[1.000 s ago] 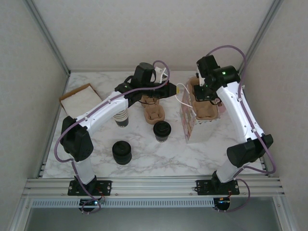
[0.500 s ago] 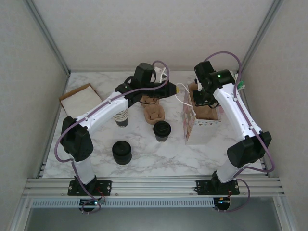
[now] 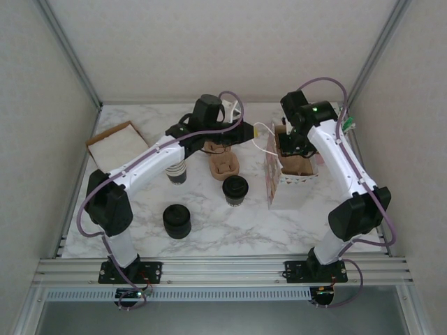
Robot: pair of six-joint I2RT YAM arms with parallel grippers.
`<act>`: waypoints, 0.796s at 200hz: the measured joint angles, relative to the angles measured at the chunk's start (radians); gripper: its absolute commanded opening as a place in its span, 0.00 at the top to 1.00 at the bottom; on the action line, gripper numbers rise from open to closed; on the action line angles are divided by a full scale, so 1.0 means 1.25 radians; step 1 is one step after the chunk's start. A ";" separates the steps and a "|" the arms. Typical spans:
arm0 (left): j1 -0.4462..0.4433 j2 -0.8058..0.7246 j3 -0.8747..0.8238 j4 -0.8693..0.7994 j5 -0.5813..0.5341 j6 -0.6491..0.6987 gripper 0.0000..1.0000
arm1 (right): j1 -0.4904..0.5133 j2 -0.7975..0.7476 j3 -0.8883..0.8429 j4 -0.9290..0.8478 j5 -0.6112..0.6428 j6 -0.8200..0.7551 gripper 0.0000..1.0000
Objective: Pack the takeout coffee
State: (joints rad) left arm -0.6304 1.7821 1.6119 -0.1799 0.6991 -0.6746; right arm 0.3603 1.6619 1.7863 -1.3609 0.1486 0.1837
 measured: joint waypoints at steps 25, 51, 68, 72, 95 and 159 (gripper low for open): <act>0.000 -0.024 -0.027 0.016 -0.016 -0.005 1.00 | 0.000 0.015 0.001 -0.001 -0.014 -0.001 0.75; 0.000 -0.059 -0.063 0.027 -0.044 -0.012 1.00 | 0.006 0.047 0.031 -0.004 -0.018 -0.004 0.75; 0.002 -0.083 -0.087 0.039 -0.068 -0.018 1.00 | 0.013 0.077 0.065 -0.003 -0.019 -0.008 0.75; 0.002 -0.091 -0.095 0.042 -0.076 -0.022 1.00 | 0.014 0.084 0.074 -0.004 -0.021 -0.010 0.75; 0.005 -0.131 -0.143 0.073 -0.107 -0.041 1.00 | 0.023 0.122 0.114 -0.003 -0.031 -0.014 0.75; 0.005 -0.151 -0.193 0.124 -0.138 -0.078 1.00 | 0.027 0.152 0.086 0.017 -0.038 -0.028 0.75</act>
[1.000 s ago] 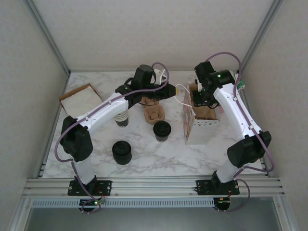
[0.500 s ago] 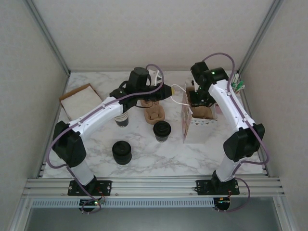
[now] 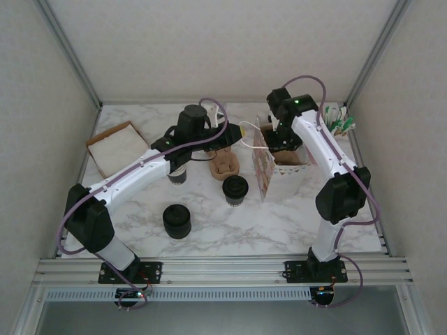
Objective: Pack the takeout coffee
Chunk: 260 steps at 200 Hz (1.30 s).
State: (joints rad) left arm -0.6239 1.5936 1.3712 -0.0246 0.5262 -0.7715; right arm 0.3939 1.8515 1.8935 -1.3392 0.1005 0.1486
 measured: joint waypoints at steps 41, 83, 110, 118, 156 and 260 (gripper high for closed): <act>0.000 0.000 0.000 0.005 0.000 0.000 1.00 | 0.000 0.013 -0.032 0.016 0.000 -0.003 0.76; 0.001 0.001 0.000 0.005 0.000 0.000 1.00 | 0.000 0.040 -0.048 0.038 0.000 -0.003 0.75; 0.005 0.008 0.000 0.005 0.000 0.000 1.00 | 0.000 0.047 -0.074 0.061 0.000 -0.003 0.76; 0.005 0.009 0.000 0.005 0.000 0.000 1.00 | 0.000 0.048 -0.085 0.070 0.000 -0.003 0.76; 0.005 0.009 0.000 0.005 0.000 0.000 1.00 | 0.000 0.051 -0.129 0.099 -0.001 -0.003 0.75; 0.011 0.010 0.000 0.005 0.000 -0.001 1.00 | 0.000 0.076 -0.208 0.169 0.000 -0.003 0.71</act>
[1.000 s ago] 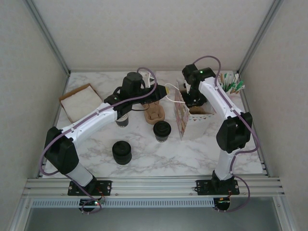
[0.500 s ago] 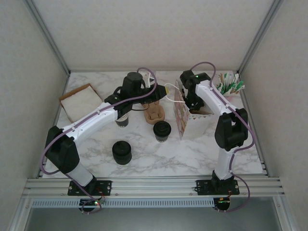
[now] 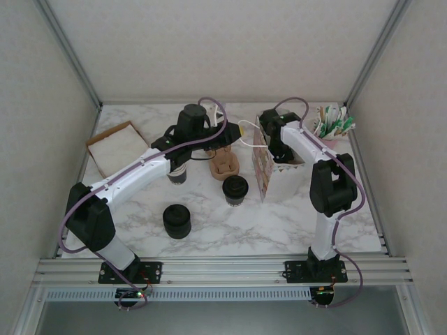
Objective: Pack the takeout coffee
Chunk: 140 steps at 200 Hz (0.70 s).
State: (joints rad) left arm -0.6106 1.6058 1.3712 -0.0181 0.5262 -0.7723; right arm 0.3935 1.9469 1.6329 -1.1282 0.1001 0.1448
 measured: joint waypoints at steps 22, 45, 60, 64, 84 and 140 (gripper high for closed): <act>0.000 0.001 0.000 0.000 0.000 0.000 1.00 | 0.000 0.001 -0.010 0.013 0.000 0.000 0.69; 0.000 0.002 0.000 0.000 0.000 0.000 1.00 | 0.000 0.001 -0.011 0.017 0.001 -0.001 0.65; 0.000 0.004 0.000 0.000 0.000 0.000 1.00 | 0.000 0.002 -0.011 0.017 0.002 -0.002 0.59; 0.000 0.005 0.000 0.000 0.000 0.000 1.00 | 0.000 0.002 -0.011 0.017 0.002 -0.004 0.57; 0.000 0.011 0.000 0.002 -0.001 0.000 1.00 | 0.000 0.003 -0.004 0.011 0.003 -0.003 0.56; 0.007 0.038 0.002 0.034 -0.025 0.001 1.00 | -0.009 0.031 0.077 0.007 0.002 -0.015 0.47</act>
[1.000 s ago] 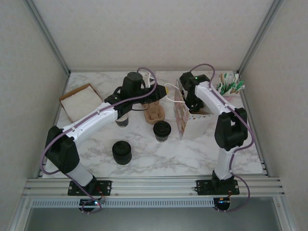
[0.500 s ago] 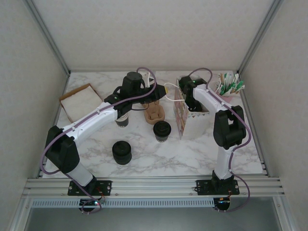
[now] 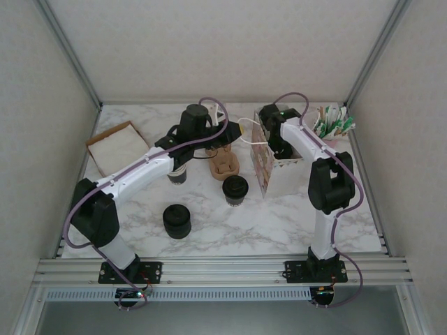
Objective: Pack the takeout coffee
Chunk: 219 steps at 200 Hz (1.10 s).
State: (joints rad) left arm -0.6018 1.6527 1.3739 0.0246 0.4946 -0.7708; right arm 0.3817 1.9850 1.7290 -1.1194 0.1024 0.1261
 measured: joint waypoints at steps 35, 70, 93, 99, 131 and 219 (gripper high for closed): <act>0.013 0.016 0.005 0.002 -0.019 0.005 1.00 | -0.007 0.023 0.064 0.002 -0.002 -0.006 0.45; 0.029 0.038 0.017 0.009 -0.020 0.005 0.99 | -0.021 0.039 0.074 0.005 -0.015 -0.012 0.42; 0.030 0.047 0.019 0.014 -0.019 0.005 0.96 | -0.028 0.044 0.077 0.006 -0.021 -0.019 0.40; 0.030 0.047 0.019 0.014 -0.019 0.005 0.96 | -0.030 0.044 0.081 0.005 -0.022 -0.021 0.39; 0.030 0.047 0.019 0.022 -0.011 -0.002 0.92 | -0.030 0.044 0.120 0.000 -0.023 -0.025 0.36; 0.029 0.047 0.040 0.016 0.009 -0.009 0.55 | -0.029 -0.029 0.166 -0.059 0.008 -0.008 0.15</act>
State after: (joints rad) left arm -0.5655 1.7119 1.4239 0.0452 0.5053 -0.7826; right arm 0.3458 1.9484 1.9366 -1.1927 0.1120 0.1162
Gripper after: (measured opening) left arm 0.405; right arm 0.817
